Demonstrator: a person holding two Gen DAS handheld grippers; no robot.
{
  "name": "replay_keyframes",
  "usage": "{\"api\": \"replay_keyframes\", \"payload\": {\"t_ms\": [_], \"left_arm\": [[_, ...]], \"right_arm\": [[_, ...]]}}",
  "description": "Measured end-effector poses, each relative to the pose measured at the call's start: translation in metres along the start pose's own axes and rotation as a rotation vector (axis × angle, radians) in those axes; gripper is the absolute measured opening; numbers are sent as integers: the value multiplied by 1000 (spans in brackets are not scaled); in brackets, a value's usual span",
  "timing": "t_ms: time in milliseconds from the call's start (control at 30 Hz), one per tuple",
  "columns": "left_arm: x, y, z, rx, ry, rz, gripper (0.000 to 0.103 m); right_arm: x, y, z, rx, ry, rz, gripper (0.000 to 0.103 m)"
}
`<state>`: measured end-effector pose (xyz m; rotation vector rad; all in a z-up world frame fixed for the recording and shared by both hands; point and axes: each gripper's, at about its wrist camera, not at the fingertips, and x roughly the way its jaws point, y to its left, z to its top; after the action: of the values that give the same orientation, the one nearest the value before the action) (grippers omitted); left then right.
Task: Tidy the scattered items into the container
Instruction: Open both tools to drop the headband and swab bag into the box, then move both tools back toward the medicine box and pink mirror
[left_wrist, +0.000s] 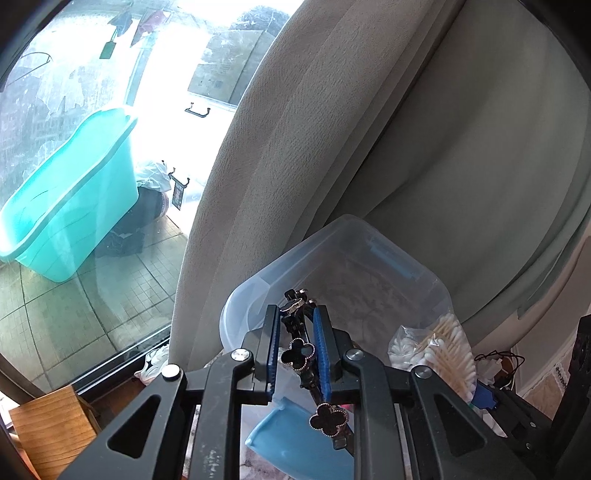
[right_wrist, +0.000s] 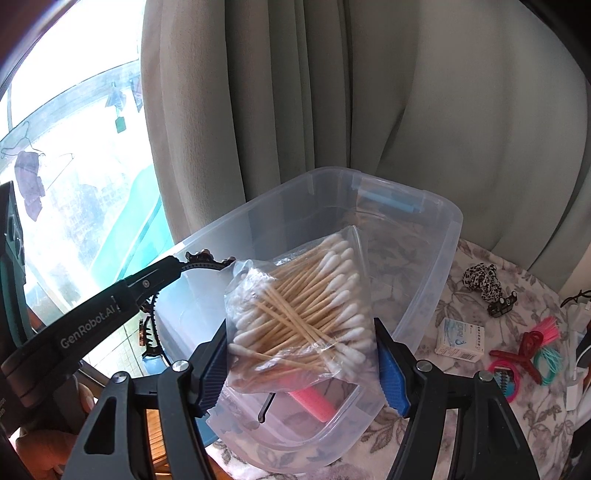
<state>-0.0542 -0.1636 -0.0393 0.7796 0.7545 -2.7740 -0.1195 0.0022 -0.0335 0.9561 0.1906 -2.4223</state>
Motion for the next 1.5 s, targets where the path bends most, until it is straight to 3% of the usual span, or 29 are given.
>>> {"api": "replay_keyframes", "payload": {"t_ms": [167,400,833,1500], "left_arm": [[8,-2,-2,28,10,-20,38],[6,-7,-3,42,16,-17,43],[2,-16,-4,61,22,-20,64],[-24,-36,6,104,-24,-9,65]], "right_arm": [[0,1,-1,-14,-1,-1,77],[-5,-1,0,-7,-18,-13,81],[-11,-1,3,-10,-37,-22,86],[-49,-14,5,36,-111,-28,86]]}}
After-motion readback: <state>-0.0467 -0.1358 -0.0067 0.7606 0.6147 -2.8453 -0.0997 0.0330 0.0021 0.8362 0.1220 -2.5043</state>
